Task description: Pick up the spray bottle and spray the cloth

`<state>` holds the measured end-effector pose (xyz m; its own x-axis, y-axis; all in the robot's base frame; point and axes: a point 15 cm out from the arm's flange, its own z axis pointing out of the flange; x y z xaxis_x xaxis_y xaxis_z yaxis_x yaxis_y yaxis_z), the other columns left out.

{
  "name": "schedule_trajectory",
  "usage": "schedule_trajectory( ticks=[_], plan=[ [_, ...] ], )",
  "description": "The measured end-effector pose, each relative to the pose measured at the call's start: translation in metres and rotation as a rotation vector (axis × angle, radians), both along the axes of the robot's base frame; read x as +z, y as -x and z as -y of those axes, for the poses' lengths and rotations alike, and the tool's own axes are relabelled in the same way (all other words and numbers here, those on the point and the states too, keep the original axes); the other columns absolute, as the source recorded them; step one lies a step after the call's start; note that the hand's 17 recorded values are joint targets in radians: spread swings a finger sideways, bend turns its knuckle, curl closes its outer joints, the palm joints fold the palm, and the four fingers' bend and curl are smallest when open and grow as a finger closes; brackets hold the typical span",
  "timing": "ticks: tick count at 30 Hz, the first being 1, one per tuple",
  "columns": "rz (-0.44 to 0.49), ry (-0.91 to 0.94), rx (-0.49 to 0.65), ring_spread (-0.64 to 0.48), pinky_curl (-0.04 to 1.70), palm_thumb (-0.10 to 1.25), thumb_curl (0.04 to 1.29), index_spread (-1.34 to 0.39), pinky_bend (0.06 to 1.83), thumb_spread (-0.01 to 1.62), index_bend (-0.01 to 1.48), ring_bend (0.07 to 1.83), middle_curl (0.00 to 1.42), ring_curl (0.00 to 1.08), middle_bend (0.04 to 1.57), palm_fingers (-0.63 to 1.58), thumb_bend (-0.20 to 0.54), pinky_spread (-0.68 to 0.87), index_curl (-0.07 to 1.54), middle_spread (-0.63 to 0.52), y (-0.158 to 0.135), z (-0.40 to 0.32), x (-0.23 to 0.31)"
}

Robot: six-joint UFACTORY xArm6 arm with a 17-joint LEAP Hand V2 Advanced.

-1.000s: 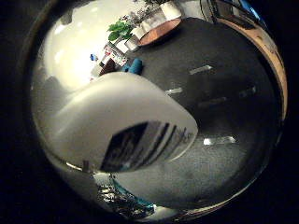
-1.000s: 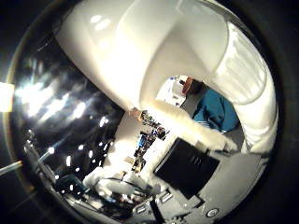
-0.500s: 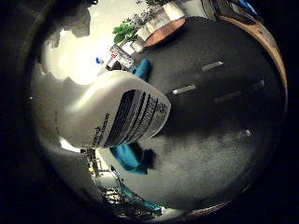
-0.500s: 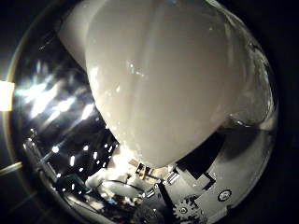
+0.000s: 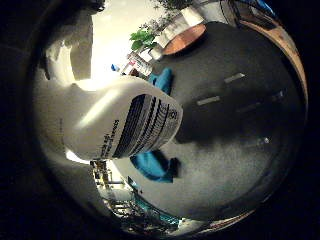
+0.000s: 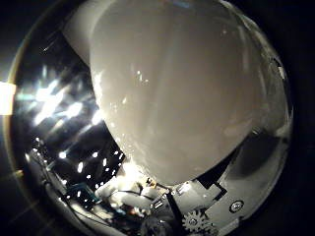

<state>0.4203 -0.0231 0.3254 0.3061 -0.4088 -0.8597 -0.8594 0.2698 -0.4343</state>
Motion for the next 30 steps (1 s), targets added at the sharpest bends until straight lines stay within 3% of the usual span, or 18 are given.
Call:
schedule_trajectory(
  ticks=[9, 17, 30],
  plan=[
    [-0.178, 0.172, 0.231, -0.15, 0.99, 0.97, 0.57, -0.17, 1.16, 1.06, 1.19, 1.45, 0.60, 0.57, 1.33, 1.21, -0.014, -0.18, 0.64, -0.09, 0.046, -0.016, 0.019],
    [-0.293, 0.254, 0.338, -0.15, 1.09, 0.95, 0.60, -0.17, 1.11, 1.11, 1.20, 1.45, 0.59, 0.56, 1.34, 1.21, -0.013, -0.18, 0.64, -0.09, 0.068, -0.052, 0.039],
    [-0.316, 0.385, 0.446, -0.15, 1.19, 0.96, 0.58, -0.17, 1.04, 1.16, 1.20, 1.44, 0.58, 0.56, 1.34, 1.22, -0.012, -0.19, 0.63, -0.09, 0.078, -0.124, 0.091]
  ],
)
